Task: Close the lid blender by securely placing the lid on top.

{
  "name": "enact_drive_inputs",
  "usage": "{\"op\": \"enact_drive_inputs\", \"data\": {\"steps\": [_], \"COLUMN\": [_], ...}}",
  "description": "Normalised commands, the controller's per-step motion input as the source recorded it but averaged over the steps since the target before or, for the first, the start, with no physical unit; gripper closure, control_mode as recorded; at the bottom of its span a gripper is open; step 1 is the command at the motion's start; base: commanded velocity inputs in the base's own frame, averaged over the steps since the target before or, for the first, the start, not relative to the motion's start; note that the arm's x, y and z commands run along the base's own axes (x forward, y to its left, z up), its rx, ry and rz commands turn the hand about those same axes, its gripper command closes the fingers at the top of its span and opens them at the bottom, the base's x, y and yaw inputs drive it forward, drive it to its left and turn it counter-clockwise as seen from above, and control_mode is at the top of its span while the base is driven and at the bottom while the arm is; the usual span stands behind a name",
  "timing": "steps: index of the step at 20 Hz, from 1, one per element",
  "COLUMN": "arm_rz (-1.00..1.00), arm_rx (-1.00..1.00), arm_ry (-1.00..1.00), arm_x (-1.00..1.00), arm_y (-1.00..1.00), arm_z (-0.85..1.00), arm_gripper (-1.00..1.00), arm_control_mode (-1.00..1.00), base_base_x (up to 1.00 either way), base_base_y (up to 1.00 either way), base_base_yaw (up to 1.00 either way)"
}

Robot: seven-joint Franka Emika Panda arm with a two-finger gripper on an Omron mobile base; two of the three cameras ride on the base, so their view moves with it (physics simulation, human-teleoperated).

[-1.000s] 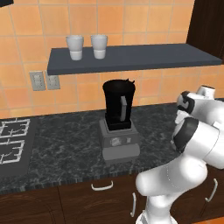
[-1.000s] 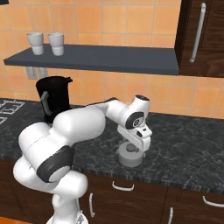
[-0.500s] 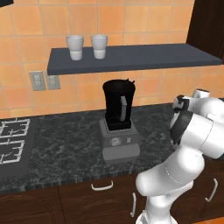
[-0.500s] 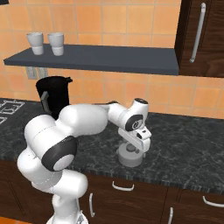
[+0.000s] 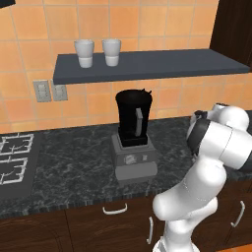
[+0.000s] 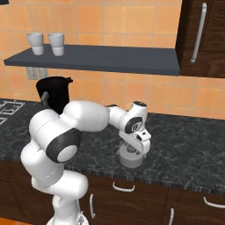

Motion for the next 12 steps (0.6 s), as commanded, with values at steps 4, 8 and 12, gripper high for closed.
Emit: {"op": "enact_drive_inputs", "data": {"steps": [4,8,12], "arm_rz": [0.0,0.0,0.0], "arm_rx": [0.0,0.0,0.0], "arm_ry": [0.0,0.01,0.0], "arm_x": [0.0,0.0,0.01], "arm_y": [-0.01,0.0,0.0], "arm_z": [-0.31,-0.07,0.0], "arm_gripper": [1.0,1.0,1.0], "arm_control_mode": [-1.0,-1.0,-1.0], "base_base_x": [0.0,0.0,0.0], "base_base_y": [0.0,0.0,0.0], "base_base_yaw": [0.0,0.0,0.0]}}
